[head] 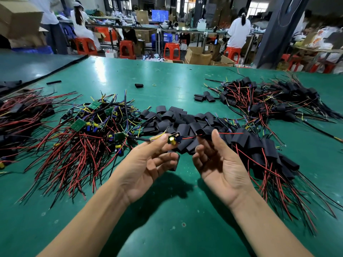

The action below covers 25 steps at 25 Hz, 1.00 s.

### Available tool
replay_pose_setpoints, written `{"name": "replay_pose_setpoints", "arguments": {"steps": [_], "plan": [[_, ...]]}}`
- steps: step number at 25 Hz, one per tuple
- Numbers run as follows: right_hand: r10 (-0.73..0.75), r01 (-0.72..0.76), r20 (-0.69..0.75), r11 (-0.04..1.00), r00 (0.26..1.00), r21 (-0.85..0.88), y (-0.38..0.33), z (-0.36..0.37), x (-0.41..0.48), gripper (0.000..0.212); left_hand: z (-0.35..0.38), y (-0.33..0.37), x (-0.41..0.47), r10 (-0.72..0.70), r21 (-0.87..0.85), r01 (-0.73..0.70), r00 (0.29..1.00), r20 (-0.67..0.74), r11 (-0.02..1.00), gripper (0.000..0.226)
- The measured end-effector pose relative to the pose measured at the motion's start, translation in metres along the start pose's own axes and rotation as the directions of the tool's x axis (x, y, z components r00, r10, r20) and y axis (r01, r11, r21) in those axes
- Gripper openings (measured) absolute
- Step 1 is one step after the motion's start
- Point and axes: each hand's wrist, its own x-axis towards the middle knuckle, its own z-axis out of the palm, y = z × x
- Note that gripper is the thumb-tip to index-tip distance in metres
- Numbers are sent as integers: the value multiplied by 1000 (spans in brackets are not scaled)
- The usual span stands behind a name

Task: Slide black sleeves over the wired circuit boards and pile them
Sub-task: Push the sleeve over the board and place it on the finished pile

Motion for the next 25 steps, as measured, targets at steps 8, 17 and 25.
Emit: {"name": "replay_pose_setpoints", "arguments": {"steps": [8, 17, 25], "plan": [[-143, 162, 107, 966, 984, -203, 12, 2, -2, 15, 7, -7, -1, 123, 99, -121, 992, -18, 988, 45], [-237, 263, 123, 919, 964, -294, 18, 1, -4, 16, 4, -7, 0, 104, 45, -102, 993, -49, 994, 24], [-288, 318, 135, 870, 948, -378, 19, -5, 0, 42, 1, -5, -1, 69, 150, -65, 997, -20, 986, 31]]}}
